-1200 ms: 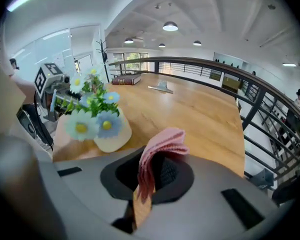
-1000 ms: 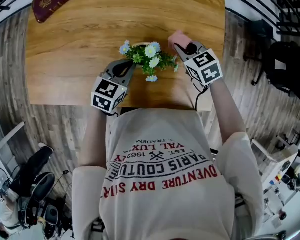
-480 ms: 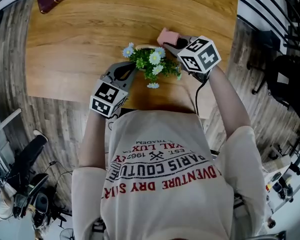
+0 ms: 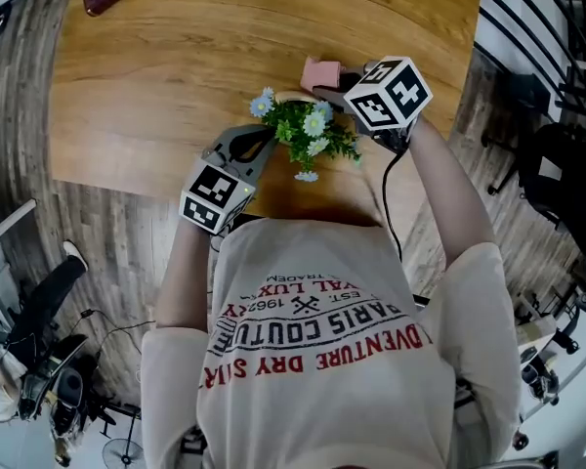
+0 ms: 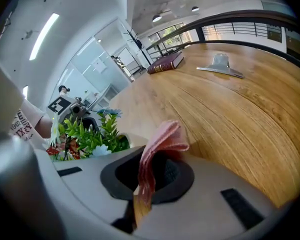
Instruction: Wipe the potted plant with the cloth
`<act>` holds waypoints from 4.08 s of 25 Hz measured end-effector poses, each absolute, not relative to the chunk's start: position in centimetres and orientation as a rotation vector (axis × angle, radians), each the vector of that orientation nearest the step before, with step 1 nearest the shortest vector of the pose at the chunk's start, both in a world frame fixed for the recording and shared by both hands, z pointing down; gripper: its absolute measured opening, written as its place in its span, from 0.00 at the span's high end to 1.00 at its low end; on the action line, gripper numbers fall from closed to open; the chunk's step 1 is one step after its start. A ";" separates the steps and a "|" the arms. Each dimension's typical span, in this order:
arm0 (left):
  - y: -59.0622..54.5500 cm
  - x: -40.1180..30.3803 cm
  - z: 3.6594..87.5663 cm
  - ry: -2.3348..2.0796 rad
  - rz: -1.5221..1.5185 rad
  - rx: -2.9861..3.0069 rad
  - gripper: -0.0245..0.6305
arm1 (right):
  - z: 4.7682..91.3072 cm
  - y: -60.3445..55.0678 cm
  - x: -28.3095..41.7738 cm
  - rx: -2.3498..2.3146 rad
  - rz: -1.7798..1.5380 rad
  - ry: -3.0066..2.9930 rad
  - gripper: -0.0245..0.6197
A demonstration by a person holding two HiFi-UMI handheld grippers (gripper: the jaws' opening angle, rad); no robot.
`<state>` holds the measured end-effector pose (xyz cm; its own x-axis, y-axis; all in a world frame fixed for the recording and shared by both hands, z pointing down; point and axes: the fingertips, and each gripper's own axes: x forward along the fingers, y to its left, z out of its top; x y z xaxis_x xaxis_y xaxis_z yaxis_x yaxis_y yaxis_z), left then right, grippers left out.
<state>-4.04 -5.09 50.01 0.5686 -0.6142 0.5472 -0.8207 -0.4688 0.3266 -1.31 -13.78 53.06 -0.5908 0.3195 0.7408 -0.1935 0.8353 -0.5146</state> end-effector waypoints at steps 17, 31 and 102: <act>-5.8 -5.0 49.2 -1.158 0.421 2.213 0.94 | 53.2 -12.7 -7.5 -0.368 0.613 -1.884 0.91; -5.4 -4.4 49.8 -1.200 0.434 2.180 0.94 | 51.8 -11.5 -8.8 -0.430 0.350 -1.947 0.91; 3.2 -19.8 47.2 -1.120 0.588 2.443 0.94 | 56.8 -2.9 -4.3 1.506 1.292 -1.844 0.91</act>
<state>-19.80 3.22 47.25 0.5931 -0.6145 0.5202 -0.7772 -0.6058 0.1705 -4.29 -2.91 56.85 -0.3180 -0.5221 0.7914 -0.9222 -0.0235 -0.3860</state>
